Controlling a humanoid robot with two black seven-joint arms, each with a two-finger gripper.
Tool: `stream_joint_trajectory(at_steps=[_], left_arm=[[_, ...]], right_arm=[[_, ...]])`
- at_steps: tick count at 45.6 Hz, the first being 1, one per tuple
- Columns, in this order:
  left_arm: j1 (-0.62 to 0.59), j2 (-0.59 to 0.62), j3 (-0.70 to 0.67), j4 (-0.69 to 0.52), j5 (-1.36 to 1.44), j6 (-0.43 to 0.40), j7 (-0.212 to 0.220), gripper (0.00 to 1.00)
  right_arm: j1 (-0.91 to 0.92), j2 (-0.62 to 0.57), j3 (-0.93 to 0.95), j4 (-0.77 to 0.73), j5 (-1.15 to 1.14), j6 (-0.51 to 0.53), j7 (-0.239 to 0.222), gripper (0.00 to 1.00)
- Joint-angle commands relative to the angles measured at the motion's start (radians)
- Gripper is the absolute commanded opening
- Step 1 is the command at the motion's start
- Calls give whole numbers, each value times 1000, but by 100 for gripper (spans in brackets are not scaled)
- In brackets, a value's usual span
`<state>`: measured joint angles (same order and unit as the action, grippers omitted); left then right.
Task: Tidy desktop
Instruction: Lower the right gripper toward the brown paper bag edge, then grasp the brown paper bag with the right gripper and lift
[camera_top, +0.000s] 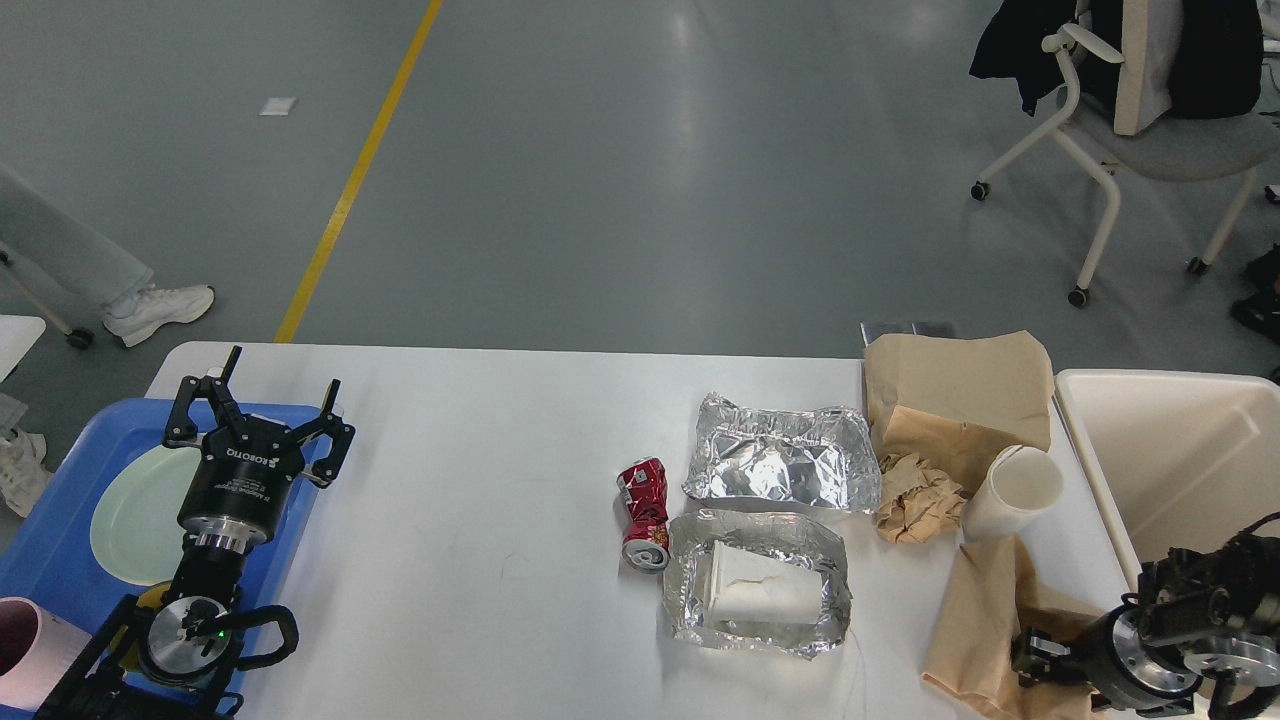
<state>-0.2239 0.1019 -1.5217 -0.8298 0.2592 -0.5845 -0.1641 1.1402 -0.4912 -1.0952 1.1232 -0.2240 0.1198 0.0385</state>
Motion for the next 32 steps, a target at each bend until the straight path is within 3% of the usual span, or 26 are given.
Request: stream_joint_trajectory(at_steps=[1, 9, 32], left_arm=[[0, 1, 0, 0, 0, 0, 0, 96], [0, 1, 0, 0, 0, 0, 0, 96], [0, 1, 0, 0, 0, 0, 0, 96]], right_arm=[[4, 0, -5, 15, -8, 6, -3, 0], [3, 0, 0, 18, -5, 7, -49, 0], [4, -3, 2, 26, -5, 20, -54, 0]])
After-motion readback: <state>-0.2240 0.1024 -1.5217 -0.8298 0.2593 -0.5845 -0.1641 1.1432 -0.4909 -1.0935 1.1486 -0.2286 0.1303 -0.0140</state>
